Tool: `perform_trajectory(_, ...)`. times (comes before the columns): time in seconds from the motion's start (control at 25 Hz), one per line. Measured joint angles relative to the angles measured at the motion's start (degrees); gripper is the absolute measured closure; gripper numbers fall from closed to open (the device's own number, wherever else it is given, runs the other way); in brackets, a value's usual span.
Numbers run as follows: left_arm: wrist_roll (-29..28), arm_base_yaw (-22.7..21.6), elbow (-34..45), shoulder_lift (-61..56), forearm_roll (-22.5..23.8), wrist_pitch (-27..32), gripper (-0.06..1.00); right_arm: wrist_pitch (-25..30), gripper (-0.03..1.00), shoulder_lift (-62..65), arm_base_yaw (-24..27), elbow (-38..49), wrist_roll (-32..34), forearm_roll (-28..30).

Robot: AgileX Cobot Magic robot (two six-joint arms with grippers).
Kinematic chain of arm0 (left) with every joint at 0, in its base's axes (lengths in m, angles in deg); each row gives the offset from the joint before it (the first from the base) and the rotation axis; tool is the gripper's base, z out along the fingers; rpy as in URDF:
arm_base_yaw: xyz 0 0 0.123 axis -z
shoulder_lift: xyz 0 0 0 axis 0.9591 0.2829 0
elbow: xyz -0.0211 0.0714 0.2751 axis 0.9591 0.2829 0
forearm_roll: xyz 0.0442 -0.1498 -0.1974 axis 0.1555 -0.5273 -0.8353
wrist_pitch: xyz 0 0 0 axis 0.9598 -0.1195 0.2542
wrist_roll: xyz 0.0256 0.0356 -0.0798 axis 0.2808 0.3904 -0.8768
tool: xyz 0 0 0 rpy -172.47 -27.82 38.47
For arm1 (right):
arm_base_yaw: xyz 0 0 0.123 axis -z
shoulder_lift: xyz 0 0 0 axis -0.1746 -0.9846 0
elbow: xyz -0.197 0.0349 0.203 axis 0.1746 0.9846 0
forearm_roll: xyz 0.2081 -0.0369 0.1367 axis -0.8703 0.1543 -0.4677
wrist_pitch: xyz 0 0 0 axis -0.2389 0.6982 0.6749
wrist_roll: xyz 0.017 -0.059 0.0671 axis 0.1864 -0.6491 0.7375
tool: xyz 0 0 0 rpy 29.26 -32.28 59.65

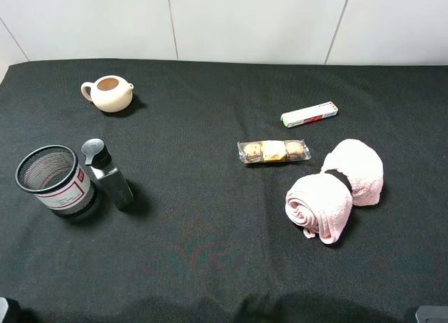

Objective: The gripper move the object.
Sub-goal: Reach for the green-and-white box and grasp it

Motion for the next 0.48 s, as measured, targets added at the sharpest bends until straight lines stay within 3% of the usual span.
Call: perform_trajectory(0.48,0.00,0.00,0.00,0.00,0.00,0.00,0.11,-0.05,0.27,0.00,0.00,0.00,0.00,0.00)
